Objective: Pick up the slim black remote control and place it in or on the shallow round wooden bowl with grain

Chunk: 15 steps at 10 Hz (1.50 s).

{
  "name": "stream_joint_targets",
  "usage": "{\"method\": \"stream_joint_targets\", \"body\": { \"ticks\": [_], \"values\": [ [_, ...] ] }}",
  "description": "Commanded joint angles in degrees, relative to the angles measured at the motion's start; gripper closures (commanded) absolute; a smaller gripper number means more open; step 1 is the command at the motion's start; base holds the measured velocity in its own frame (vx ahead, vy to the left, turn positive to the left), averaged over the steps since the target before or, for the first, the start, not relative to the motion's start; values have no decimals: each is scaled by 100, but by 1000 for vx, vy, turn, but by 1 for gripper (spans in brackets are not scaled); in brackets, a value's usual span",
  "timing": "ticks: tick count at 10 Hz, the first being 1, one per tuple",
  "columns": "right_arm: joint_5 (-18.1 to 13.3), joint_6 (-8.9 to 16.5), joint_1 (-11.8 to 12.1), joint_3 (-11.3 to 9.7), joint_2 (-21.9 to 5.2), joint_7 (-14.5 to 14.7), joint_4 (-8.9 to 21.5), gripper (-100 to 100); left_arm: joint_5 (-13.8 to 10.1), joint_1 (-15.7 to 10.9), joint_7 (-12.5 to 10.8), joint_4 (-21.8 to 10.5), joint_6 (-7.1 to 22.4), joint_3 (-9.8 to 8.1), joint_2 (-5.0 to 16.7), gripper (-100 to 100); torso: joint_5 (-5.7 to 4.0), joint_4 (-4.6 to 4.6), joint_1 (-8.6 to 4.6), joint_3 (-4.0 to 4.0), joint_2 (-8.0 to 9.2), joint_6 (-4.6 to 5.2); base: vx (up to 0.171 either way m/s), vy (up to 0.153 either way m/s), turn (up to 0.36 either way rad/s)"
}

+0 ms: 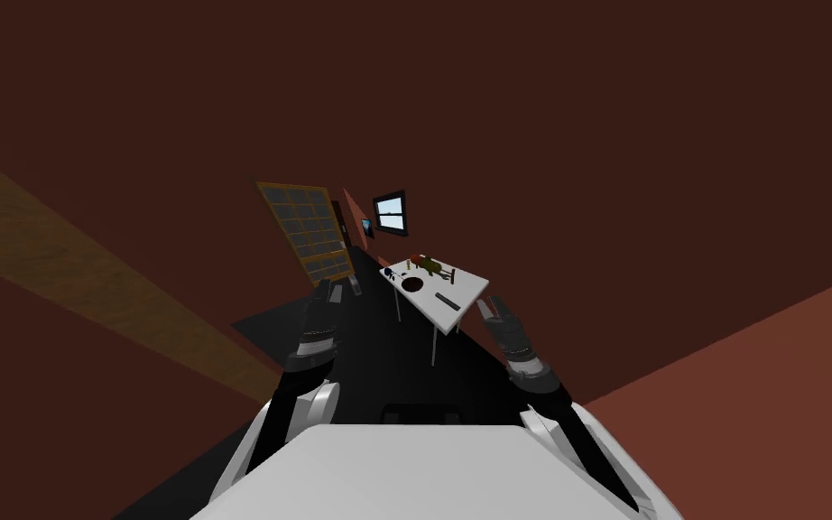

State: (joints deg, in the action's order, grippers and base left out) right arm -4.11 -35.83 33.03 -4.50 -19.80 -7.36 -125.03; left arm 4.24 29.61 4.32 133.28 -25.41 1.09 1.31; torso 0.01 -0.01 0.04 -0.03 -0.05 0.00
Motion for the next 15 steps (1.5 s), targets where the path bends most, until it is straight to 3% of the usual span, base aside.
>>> {"method": "stream_joint_targets", "body": {
  "ticks": [1,8,11,12,13,15],
  "values": [
    [-15,-152,63,-1,-286,34,192,-100,0,0,0,0,0,0,0,0,0,0,0,0,0,0,20,25,97],
    [-94,-479,186,-48,-1465,150,732,-100,0,0,0,0,0,0,0,0,1,-1,7,-3,-5,-1,19,28,64],
    [-162,-682,233,-93,-1967,230,1144,-100,0,0,0,0,0,0,0,0,2,-1,8,-3,-6,0,28,40,88],
    [-162,-682,233,-93,-2153,230,1144,-100,0,0,0,0,0,0,0,0,3,-1,12,-3,-5,-1,19,38,47],
    [-201,-775,243,-122,-2333,269,1363,-100,0,0,0,0,0,0,0,0,3,-1,10,-2,-3,1,25,45,112],
    [-201,-775,243,-122,-2576,269,1363,-100,0,0,0,0,0,0,0,0,3,-1,9,-4,-6,1,23,27,20]
  ]
}}
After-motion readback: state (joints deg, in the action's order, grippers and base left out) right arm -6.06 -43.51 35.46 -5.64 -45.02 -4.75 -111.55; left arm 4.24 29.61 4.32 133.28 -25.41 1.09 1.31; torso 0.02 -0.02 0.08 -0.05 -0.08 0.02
